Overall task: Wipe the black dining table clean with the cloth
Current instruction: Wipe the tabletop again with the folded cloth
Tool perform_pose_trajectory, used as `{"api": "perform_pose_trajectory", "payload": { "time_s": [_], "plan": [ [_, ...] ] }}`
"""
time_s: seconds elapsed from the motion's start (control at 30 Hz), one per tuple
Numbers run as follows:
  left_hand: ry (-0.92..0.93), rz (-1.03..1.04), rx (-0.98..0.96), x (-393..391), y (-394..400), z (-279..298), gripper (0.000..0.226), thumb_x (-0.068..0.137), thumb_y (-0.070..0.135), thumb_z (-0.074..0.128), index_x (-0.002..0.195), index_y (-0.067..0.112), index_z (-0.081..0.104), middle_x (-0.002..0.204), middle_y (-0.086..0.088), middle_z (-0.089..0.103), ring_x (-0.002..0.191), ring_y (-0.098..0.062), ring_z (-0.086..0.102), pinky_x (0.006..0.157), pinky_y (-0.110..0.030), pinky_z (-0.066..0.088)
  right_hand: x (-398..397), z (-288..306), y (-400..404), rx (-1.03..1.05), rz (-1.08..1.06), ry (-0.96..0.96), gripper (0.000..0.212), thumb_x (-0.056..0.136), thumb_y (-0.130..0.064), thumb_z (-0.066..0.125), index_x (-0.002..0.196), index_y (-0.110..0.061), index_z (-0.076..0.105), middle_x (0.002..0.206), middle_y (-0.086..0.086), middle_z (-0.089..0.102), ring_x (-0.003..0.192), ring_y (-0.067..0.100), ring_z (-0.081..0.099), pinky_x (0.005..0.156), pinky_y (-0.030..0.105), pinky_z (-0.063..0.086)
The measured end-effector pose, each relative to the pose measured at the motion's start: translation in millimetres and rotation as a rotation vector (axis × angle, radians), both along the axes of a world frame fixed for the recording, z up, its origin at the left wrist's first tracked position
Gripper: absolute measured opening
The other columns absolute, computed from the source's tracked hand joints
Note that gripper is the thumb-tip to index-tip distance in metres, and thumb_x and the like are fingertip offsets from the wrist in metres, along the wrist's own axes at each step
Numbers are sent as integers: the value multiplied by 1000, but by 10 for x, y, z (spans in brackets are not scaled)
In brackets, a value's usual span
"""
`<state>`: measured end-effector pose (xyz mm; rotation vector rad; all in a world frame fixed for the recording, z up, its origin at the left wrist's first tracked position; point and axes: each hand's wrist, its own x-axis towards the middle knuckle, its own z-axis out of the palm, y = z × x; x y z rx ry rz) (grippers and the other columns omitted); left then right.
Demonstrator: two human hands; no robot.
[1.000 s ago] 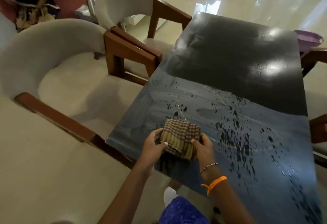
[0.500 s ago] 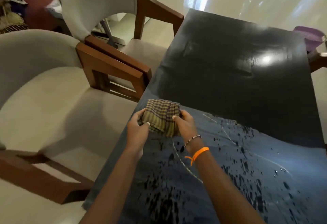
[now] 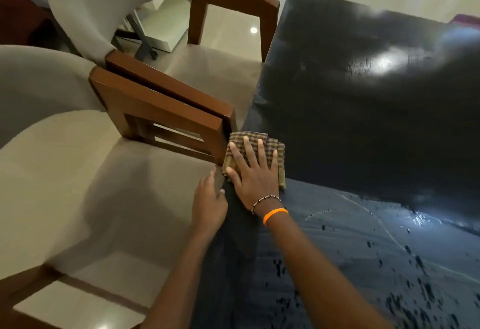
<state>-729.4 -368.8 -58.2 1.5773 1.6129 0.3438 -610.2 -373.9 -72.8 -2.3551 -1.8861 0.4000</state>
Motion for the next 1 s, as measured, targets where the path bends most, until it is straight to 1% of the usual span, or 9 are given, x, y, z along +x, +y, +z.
{"api": "perform_pose_trajectory", "payload": {
  "time_s": [0.17, 0.43, 0.53, 0.7, 0.77, 0.83, 0.9, 0.93, 1.0],
  "plan": [
    [-109, -56, 112, 170, 219, 27, 53, 90, 3, 51, 140, 16, 39, 142, -3, 44, 132, -15, 38, 110, -34, 33, 253, -94, 425, 88, -61, -41, 57, 93, -53, 29, 147, -41, 14, 159, -5, 11, 147, 26, 4, 115, 55, 1],
    [-132, -196, 192, 444, 478, -21, 56, 89, 7, 55, 141, 16, 35, 144, 2, 39, 132, -8, 34, 104, -12, 24, 1034, -100, 1500, 45, -155, -52, 55, 96, -52, 28, 147, -41, 10, 160, -5, 4, 147, 27, -2, 116, 55, -2],
    [-109, -206, 217, 438, 468, -34, 53, 89, 8, 55, 139, 14, 38, 141, 0, 42, 130, -9, 36, 102, -9, 23, 1301, -35, 1828, -17, -163, -32, 55, 96, -52, 26, 147, -41, 7, 160, -5, -1, 147, 27, -6, 116, 55, -5],
    [-91, -223, 217, 411, 462, -27, 53, 89, 10, 57, 139, 14, 38, 142, 1, 43, 131, -9, 36, 104, -11, 24, 1415, 22, 1957, -63, -144, 2, 55, 97, -51, 25, 147, -41, 6, 160, -5, -5, 147, 27, -10, 116, 55, -8],
    [-78, -225, 225, 414, 452, -13, 52, 88, 10, 58, 138, 14, 40, 141, 0, 45, 131, -11, 37, 110, -22, 26, 1360, 28, 1869, -47, -149, 2, 55, 97, -50, 26, 147, -41, 6, 160, -5, -5, 147, 27, -10, 116, 55, -8],
    [-15, -235, 277, 428, 440, -7, 48, 86, 9, 59, 132, 15, 47, 136, 0, 48, 129, -14, 39, 111, -34, 29, 1239, 14, 1712, -31, -136, -2, 55, 97, -49, 26, 147, -40, 6, 160, -5, -5, 147, 27, -10, 115, 55, -8],
    [-2, -170, 337, 450, 393, 12, 38, 81, 3, 59, 116, 15, 54, 122, 0, 54, 119, -17, 45, 103, -32, 35, 1063, -22, 1473, -11, -104, -17, 56, 96, -49, 28, 147, -41, 7, 160, -6, -3, 147, 27, -8, 115, 55, -8],
    [-17, -117, 360, 461, 353, 34, 35, 77, -3, 57, 106, 16, 55, 111, 1, 54, 109, -17, 48, 95, -30, 38, 964, -44, 1333, 2, -84, -23, 56, 96, -50, 29, 147, -41, 8, 160, -6, -2, 147, 27, -7, 114, 55, -8],
    [-35, -34, 389, 468, 241, 65, 36, 68, -12, 52, 89, 17, 48, 95, 5, 46, 91, -13, 43, 80, -27, 37, 769, -93, 1028, 33, -29, -22, 57, 95, -51, 31, 147, -42, 10, 160, -7, 0, 147, 26, -5, 114, 55, -7]
  ]
}}
